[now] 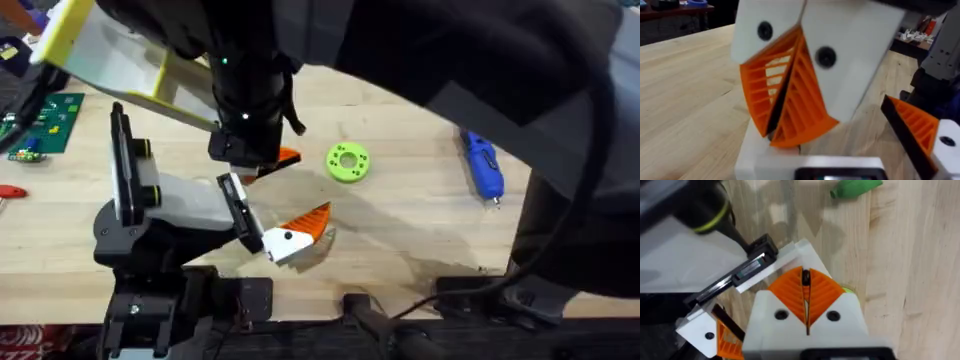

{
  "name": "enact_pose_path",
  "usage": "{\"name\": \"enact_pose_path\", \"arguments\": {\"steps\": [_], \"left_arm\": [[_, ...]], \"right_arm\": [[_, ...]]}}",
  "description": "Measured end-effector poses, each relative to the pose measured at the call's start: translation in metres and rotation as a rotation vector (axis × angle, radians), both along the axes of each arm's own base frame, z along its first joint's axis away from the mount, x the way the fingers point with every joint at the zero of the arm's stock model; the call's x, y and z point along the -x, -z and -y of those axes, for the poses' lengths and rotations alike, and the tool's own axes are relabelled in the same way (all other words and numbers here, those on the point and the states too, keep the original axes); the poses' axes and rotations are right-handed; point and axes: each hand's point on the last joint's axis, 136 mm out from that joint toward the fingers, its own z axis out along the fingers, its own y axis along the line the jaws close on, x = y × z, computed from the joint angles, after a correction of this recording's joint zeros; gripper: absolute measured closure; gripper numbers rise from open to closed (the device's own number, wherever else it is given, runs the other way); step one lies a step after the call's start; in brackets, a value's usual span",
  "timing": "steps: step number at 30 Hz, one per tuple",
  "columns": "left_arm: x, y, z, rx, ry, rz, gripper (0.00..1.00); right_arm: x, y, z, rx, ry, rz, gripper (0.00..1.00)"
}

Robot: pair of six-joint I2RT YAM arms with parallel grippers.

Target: Pick up the gripper from the table and insert it into the empty holder that is missing its gripper. Then pick up a screw, insert it into the mounting hole, and use the screwdriver to tighten it. Finally, clean up the table by picking up the vegetable and placing it into the bucket.

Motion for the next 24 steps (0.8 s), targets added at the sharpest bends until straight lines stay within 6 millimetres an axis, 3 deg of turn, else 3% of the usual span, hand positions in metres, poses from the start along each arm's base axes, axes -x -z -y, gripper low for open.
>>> {"name": "enact_pose_path", "arguments": {"steps": [20, 22, 24], "left_arm": [[0.0001, 0.0, 0.0, 0.0, 0.0, 0.0, 0.015], [0.0001, 0.0, 0.0001, 0.0, 0.001, 0.0, 0.015], [0.0001, -0.0001, 0.0001, 0.0, 0.001, 0.001, 0.015]], "right_arm": [[0.0, 0.0001, 0.0, 0.0, 0.0, 0.0, 0.997], [0.0, 0.0001, 0.0, 0.0, 0.004, -0.001, 0.901], [0.0, 0.0, 0.0002, 0.001, 0.005, -0.001, 0.639]]}}
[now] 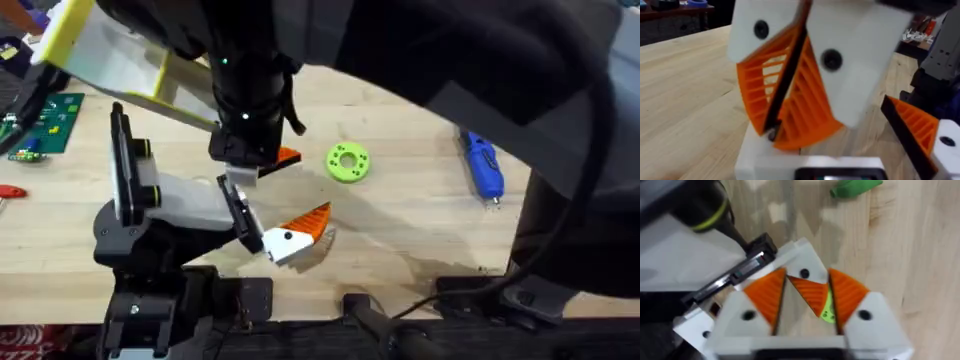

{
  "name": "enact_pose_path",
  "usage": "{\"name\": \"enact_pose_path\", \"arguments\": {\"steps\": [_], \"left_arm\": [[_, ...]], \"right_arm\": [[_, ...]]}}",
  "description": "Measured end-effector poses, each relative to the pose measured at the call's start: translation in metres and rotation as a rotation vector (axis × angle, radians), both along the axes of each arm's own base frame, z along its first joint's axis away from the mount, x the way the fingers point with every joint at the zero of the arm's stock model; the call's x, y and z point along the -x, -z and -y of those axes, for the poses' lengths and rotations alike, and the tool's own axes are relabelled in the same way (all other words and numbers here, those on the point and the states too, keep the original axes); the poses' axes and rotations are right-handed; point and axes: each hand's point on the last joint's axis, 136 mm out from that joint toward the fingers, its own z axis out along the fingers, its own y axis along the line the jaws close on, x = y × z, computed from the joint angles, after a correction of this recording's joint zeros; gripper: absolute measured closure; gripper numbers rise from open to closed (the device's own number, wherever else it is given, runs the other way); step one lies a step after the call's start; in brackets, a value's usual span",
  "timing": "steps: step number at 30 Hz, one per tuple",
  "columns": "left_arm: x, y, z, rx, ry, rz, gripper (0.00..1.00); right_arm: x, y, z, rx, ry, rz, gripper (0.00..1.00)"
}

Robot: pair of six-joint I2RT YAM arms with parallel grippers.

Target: Pick up the gripper from the table and insert it into the empty holder that is missing its gripper. Then pick up a screw, insert it into the mounting hole, and use the screwdriver to tighten it. Finally, clean up the table by picking up the vegetable and placing it into the bucket.

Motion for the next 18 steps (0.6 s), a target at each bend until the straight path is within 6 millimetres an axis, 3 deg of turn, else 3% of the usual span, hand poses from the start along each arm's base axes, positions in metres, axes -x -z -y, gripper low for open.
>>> {"name": "enact_pose_path", "arguments": {"steps": [3, 4, 5, 18], "left_arm": [[0.0, 0.0, 0.0, 0.0, 0.001, -0.001, 0.015], [0.0, 0.0, 0.0, 0.0, 0.003, -0.001, 0.015], [0.001, 0.0, 0.0, 0.0, 0.004, 0.0, 0.015], [0.001, 0.0, 0.001, 0.0, 0.006, 0.0, 0.015]], "right_arm": [[-0.005, 0.0, 0.004, 0.012, 0.01, 0.014, 0.191], [-0.008, -0.001, 0.006, 0.014, 0.016, 0.02, 0.071], [-0.01, -0.002, 0.008, 0.013, 0.02, 0.023, 0.023], [-0.01, -0.002, 0.009, 0.018, 0.021, 0.017, 0.005]]}}
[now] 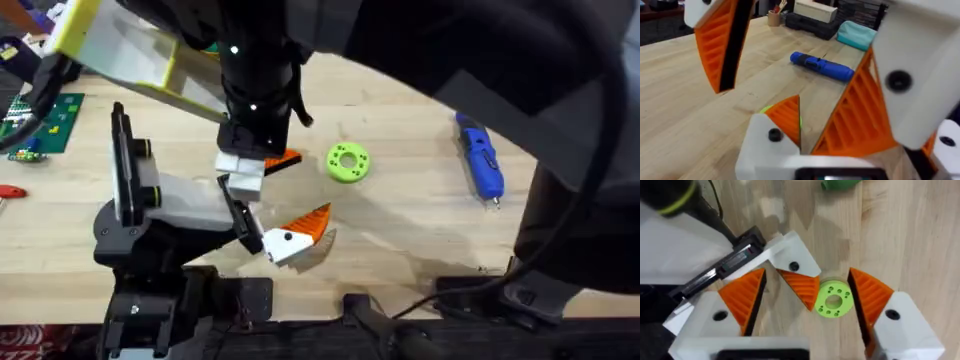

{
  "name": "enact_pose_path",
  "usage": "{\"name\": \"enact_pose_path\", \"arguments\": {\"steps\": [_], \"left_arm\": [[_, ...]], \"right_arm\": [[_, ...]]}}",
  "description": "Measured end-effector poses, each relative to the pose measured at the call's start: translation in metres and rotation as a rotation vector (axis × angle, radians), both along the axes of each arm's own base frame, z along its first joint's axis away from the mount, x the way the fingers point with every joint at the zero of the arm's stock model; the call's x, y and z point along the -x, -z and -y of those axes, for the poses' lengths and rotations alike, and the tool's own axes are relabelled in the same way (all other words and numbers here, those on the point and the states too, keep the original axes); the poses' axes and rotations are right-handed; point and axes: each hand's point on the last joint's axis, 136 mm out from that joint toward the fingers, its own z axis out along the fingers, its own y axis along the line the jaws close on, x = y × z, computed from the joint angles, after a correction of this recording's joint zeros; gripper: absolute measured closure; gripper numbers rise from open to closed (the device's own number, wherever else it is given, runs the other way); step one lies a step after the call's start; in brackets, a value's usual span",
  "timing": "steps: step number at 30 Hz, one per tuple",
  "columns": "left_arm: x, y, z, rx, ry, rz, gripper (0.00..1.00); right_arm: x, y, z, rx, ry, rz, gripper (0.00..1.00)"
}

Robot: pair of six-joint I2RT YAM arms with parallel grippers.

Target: Pick up the gripper from the table and insert it into the empty holder that is missing its gripper. Then pick up a screw, insert it into the mounting hole, and use the screwdriver to tighten it. Finally, clean up the table by picking up the vegetable and placing it into the bucket.

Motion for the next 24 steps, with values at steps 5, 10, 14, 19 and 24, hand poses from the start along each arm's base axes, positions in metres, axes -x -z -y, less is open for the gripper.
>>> {"name": "enact_pose_path", "arguments": {"steps": [5, 10, 14, 19, 24], "left_arm": [[0.0, 0.0, 0.0, -0.002, 0.0, 0.004, 0.015], [0.0, 0.0, 0.0, -0.004, 0.0, 0.009, 0.052], [0.0, 0.0, 0.0, -0.006, -0.002, 0.014, 0.312], [-0.001, 0.0, 0.0, -0.005, -0.003, 0.013, 0.927], [0.0, 0.0, 0.0, -0.006, -0.002, 0.015, 0.995]], "right_arm": [[0.008, -0.001, 0.006, 0.025, -0.008, -0.022, 0.005], [0.019, -0.02, 0.01, 0.019, -0.024, -0.03, 0.009], [0.024, -0.033, 0.016, 0.016, -0.025, -0.036, 0.005], [0.025, -0.036, 0.018, 0.016, -0.026, -0.039, 0.004], [0.025, -0.036, 0.018, 0.015, -0.024, -0.039, 0.005]]}}
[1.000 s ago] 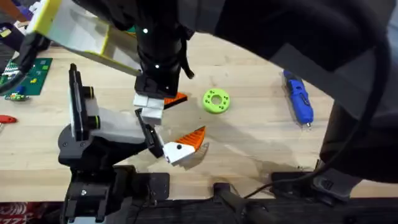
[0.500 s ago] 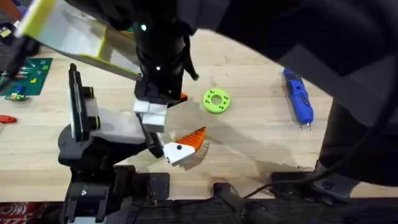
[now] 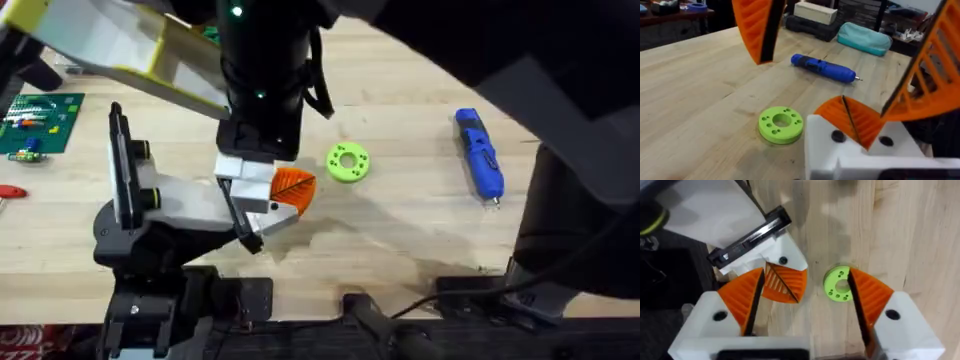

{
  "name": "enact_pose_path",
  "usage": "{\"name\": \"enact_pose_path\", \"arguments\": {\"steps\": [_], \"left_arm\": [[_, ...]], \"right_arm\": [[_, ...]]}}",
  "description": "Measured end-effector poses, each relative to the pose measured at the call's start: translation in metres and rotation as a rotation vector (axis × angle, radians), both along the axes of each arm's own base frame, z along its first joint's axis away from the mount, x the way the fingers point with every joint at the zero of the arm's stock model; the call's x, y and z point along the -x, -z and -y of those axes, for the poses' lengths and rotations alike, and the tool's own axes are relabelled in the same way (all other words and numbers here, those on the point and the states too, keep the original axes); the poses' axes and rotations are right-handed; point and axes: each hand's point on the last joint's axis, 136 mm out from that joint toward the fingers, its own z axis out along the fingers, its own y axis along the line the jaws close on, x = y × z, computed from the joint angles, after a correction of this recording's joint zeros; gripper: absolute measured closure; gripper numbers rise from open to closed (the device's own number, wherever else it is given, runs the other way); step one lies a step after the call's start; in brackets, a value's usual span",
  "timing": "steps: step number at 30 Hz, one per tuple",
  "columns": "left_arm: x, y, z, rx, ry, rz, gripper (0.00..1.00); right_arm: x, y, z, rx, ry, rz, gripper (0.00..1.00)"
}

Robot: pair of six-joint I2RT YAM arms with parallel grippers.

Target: Pick up the gripper from the table and insert it into the empty holder that is missing its gripper. Then pick up a screw, insert it into the mounting hole, and use the screwdriver to tighten it. Finally, clean up the table by picking up the vegetable and placing it into the bucket.

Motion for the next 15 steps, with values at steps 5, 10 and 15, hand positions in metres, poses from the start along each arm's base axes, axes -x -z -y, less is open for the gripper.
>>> {"name": "enact_pose_path", "arguments": {"steps": [5, 10, 15], "left_arm": [[0.0, 0.0, 0.0, 0.0, 0.0, 0.001, 0.995], [0.0, 0.0, 0.0, 0.0, -0.001, 0.001, 0.996], [0.0, 0.0, 0.0, 0.0, 0.0, 0.001, 0.996]], "right_arm": [[-0.004, 0.0, 0.002, -0.002, 0.021, -0.004, 0.004], [-0.025, 0.0, 0.014, -0.005, 0.131, -0.016, 0.004], [-0.053, 0.0, 0.032, -0.008, 0.267, -0.03, 0.004]]}}
